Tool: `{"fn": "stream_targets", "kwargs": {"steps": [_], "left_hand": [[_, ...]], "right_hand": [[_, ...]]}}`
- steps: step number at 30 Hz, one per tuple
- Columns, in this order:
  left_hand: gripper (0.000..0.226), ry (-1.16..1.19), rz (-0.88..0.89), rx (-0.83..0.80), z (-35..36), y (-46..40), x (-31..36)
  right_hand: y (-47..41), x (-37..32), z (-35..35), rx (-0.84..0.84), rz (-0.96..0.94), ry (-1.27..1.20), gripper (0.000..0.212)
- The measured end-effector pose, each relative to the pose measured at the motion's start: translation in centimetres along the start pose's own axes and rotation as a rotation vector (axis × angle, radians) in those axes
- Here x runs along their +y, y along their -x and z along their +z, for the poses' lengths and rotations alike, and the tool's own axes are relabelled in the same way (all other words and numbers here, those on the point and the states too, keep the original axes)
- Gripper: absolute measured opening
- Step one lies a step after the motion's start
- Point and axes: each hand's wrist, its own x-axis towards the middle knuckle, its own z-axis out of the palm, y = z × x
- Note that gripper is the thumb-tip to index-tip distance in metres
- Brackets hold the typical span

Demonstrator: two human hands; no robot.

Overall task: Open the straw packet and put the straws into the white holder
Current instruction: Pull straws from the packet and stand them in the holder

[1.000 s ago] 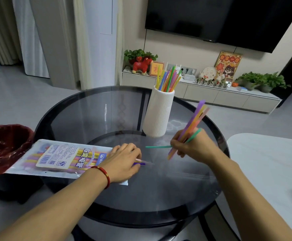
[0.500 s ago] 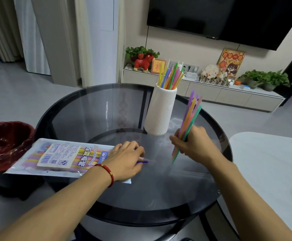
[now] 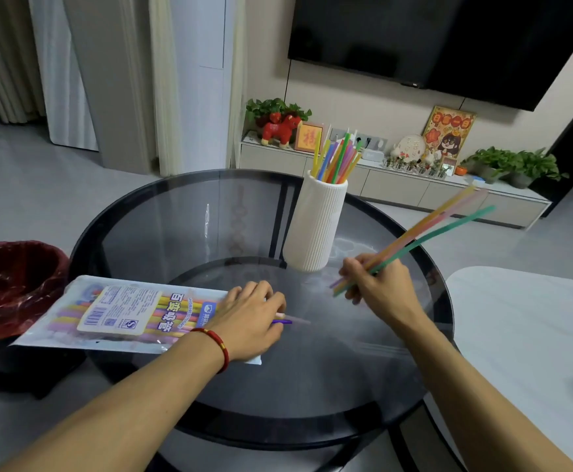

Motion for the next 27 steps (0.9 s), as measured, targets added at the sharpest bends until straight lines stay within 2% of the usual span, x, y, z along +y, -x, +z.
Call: {"fn": "stream_targets", "kwargs": {"steps": [4,6,10,15,17,20,22,27], "left_hand": [[0.024,-0.026,-0.008,-0.005,0.2,-0.2,0.2],[0.026,-0.023,-0.005,-0.005,0.2,-0.2,0.0],[0.026,-0.019,0.014,0.017,0.3,-0.2,-0.3],[0.026,-0.036,0.01,0.023,0.4,-0.3,-0.3],[0.026,-0.033,0.008,0.025,0.5,-0.4,-0.3],[0.026,-0.009,0.012,0.024,0.6,-0.4,-0.4],[0.027,0.004,0.012,0.018,0.6,-0.4,-0.5],[0.025,0.013,0.016,0.015,0.7,-0.5,-0.6]], "right_hand": [[-3.9,-4.1,-0.9,0.217,0.059,-0.457,0.021],[-6.3,-6.2,-1.4,0.321,0.052,-0.551,0.02],[-10.3,-8.6,-1.2,0.406,-0.067,-0.355,0.023],[-13.2,-9.6,0.0,0.34,-0.085,0.008,0.042],[-14.0,-9.8,0.0,0.291,-0.059,0.1,0.035],[-15.0,-10.3,-0.5,0.16,0.034,0.149,0.021],[-15.2,-10.8,-1.0,0.099,0.057,0.163,0.02],[-14.8,-11.8,-2.3,0.183,-0.065,0.197,0.026]]}}
